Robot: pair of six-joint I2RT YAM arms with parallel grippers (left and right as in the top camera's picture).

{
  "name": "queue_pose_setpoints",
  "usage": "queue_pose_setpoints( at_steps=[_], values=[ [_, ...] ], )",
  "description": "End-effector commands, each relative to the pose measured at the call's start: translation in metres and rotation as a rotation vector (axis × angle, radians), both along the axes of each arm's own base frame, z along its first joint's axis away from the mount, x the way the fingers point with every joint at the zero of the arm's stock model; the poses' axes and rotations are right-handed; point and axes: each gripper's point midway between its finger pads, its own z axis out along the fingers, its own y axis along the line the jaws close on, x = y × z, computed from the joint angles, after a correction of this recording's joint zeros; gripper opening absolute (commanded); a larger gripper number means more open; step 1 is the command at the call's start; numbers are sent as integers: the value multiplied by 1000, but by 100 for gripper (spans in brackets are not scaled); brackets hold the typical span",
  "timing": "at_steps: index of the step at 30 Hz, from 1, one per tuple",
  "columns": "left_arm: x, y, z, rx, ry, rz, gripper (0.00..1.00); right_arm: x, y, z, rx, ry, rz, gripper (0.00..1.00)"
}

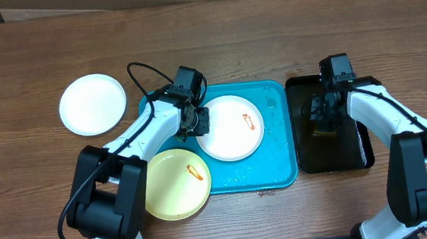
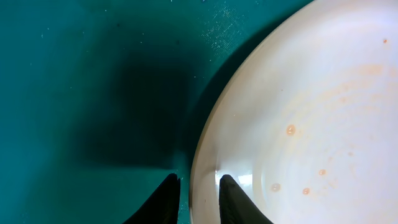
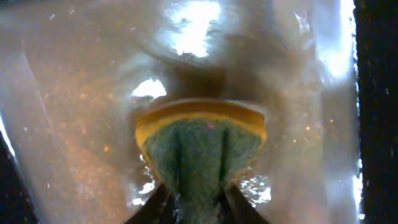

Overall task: Clean dirty plates on tray and stack at the side
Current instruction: 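Grasp the green sponge in the black water tray with the right gripper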

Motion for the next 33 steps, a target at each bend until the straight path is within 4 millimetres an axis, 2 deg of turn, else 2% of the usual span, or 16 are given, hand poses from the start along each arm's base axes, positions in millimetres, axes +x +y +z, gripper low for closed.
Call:
queue_pose_setpoints(
  at_steps=[1,4,9,12,15,17,19,20,24,25,30,33],
  values=[
    [0,-2,-4,10,5,-1,24,-3,-2,-4,-9,12,-1,19],
    [0,-2,-4,10,5,-1,24,-3,-2,-4,-9,13,0,19],
    [0,-2,-4,10,5,-1,24,-3,-2,-4,-9,16,0,43],
    [0,-2,-4,10,5,0,24,-4,-2,-5,-9,16,0,43],
    [0,-2,-4,10,5,0,23,-4,-2,-5,-9,18,-1,39],
    [0,-2,-4,10,5,0,23,-7,-2,-9,-9,19,-1,45],
    [0,-2,-4,10,5,0,23,-9,-3,-12,-9,21,-1,46],
    [0,-2,-4,10,5,0,23,-10,-3,-13,-9,20,-1,43],
    [0,-2,-4,9,5,0,23,-7,-2,-12,-8,10,-1,9],
    [0,-2,-4,10,5,0,23,-5,-2,-10,-8,6,-1,4],
    [0,-2,-4,9,5,4,23,5,-1,15,-7,-10,0,4],
    [0,-2,-4,0,12,57,20,8,0,25,-5,-24,1,4]
  ],
)
